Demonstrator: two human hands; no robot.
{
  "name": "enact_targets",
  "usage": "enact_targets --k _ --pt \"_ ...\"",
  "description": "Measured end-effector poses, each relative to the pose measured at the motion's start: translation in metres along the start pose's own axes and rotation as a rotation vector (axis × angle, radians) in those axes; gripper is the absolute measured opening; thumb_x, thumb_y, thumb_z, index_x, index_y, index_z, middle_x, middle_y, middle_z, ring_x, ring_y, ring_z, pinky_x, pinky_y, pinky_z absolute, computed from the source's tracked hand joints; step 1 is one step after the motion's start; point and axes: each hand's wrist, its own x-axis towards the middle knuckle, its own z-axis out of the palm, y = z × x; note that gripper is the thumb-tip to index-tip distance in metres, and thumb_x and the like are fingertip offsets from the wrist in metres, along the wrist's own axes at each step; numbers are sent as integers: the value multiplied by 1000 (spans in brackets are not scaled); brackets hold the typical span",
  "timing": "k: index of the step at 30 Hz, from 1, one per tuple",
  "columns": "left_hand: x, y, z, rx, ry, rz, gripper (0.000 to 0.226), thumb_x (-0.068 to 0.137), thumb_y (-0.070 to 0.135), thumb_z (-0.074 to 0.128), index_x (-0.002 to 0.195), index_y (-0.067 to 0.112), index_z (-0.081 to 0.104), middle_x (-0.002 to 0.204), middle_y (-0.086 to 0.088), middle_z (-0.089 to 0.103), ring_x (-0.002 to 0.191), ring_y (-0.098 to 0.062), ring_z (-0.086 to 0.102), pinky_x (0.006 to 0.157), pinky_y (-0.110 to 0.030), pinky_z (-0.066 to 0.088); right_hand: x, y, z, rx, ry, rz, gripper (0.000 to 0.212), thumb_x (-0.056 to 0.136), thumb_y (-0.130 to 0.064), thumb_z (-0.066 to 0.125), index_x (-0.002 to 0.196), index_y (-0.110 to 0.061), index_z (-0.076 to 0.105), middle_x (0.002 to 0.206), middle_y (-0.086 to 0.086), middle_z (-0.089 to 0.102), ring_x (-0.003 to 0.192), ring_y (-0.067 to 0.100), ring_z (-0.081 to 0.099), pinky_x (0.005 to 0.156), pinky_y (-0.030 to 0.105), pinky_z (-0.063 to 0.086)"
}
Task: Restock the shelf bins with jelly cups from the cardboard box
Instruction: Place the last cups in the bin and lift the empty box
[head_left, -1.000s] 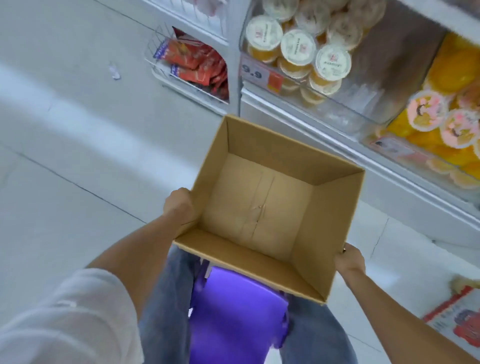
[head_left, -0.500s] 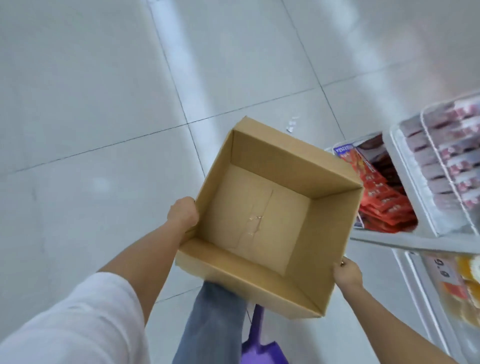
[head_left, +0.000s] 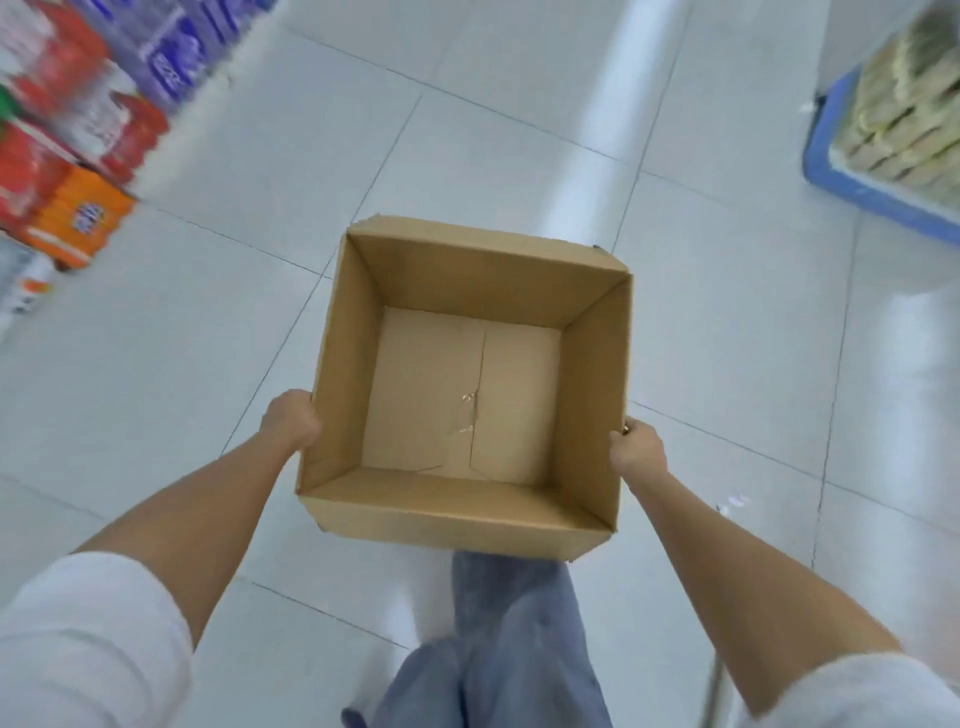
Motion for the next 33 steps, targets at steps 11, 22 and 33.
enact_targets --k 11,22,33 --pt "81 -154 -145 -559 58 -445 12 82 7 58 85 5 69 84 -14 71 74 -33 69 72 -42 60 47 -390 107 -398 -211 -382 22 83 -16 42 87 -16 63 74 5 66 71 29 61 61 29 45" --pt "193 -314 -221 -843 86 -801 21 82 0 47 88 4 67 84 -15 69 73 -31 68 72 -41 60 31 -701 326 -725 -296 -691 26 82 -9 39 89 -17 63 76 6 62 73 31 59 62 29 44" --pt "372 -416 -215 -994 65 -1013 29 93 6 47 119 4 61 107 -11 66 84 -27 64 82 -36 58 93 -856 571 -862 -374 -836 32 87 -9 34 97 -22 61 87 8 65 74 30 58 65 32 45"
